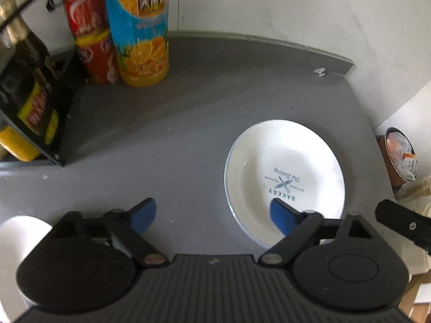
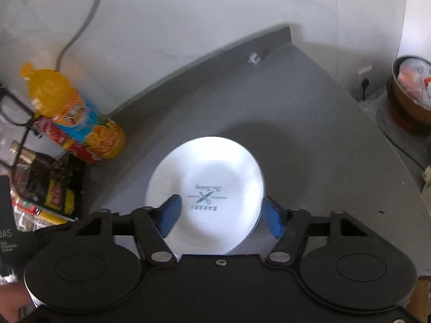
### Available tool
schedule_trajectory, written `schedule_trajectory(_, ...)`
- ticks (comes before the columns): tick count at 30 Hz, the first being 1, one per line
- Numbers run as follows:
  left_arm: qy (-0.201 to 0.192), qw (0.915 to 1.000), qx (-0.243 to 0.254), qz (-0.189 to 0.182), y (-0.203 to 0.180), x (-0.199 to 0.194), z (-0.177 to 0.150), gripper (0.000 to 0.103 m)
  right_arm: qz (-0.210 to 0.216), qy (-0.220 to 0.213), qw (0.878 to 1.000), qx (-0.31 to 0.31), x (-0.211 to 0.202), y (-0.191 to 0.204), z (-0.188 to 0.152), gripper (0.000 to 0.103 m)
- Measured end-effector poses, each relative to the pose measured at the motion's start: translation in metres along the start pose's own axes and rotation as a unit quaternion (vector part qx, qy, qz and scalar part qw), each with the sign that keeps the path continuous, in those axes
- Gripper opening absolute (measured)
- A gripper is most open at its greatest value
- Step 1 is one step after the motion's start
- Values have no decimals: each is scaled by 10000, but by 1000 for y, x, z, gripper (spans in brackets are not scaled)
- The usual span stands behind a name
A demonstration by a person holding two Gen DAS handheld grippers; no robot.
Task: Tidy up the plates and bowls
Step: 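Move both grippers to the rim of the 'BAKERY' printed plate, then close both grippers on the 'BAKERY' plate rim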
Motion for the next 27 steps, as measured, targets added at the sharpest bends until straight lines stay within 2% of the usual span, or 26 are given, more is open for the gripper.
schedule_trajectory(1, 65, 10000, -64, -30, 0, 5, 3, 83, -31, 53, 10000, 61, 7, -3, 4, 52)
schedule_trajectory(2, 131, 9998, -126, -53, 0, 12, 6, 75, -57, 95, 9999, 105, 12, -7, 6, 50)
schedule_trajectory(6, 359, 9988, -313, -109, 0, 35, 15, 56, -66, 344, 9989, 319, 34, -22, 15, 46)
schedule_trajectory(9, 446, 9984, -324, -132, -2, 47, 21, 48, -31, 523, 9975, 471, 49, -34, 19, 37)
schedule_trajectory(11, 461, 9979, -383, -233, -4, 52, 23, 45, 24, 598, 9963, 611, 57, -42, 22, 36)
schedule_trajectory(15, 515, 9976, -416, -210, -7, 63, 25, 29, 119, 755, 9941, 774, 68, -53, 26, 33)
schedule_trajectory(22, 549, 9967, -534, -282, -10, 71, 30, 22, 248, 946, 9915, 855, 82, -57, 31, 30)
schedule_trajectory(24, 550, 9964, -552, -348, -10, 73, 30, 21, 194, 975, 9924, 723, 85, -53, 32, 25)
schedule_trajectory(26, 551, 9960, -574, -407, -11, 75, 32, 19, 167, 1083, 9919, 639, 89, -52, 31, 14)
schedule_trajectory(27, 559, 9957, -596, -425, -11, 75, 32, 18, 144, 1096, 9919, 625, 90, -52, 31, 14)
Point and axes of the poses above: each gripper's, at about its wrist camera, not at the fingertips, and x roughly the way its jaws point, y to its left, z to its top, the point moved 6 cm from there along x, roughly the way its jaws point, and after that the axes turned 9 degrees about y, right-handed, at the moved point
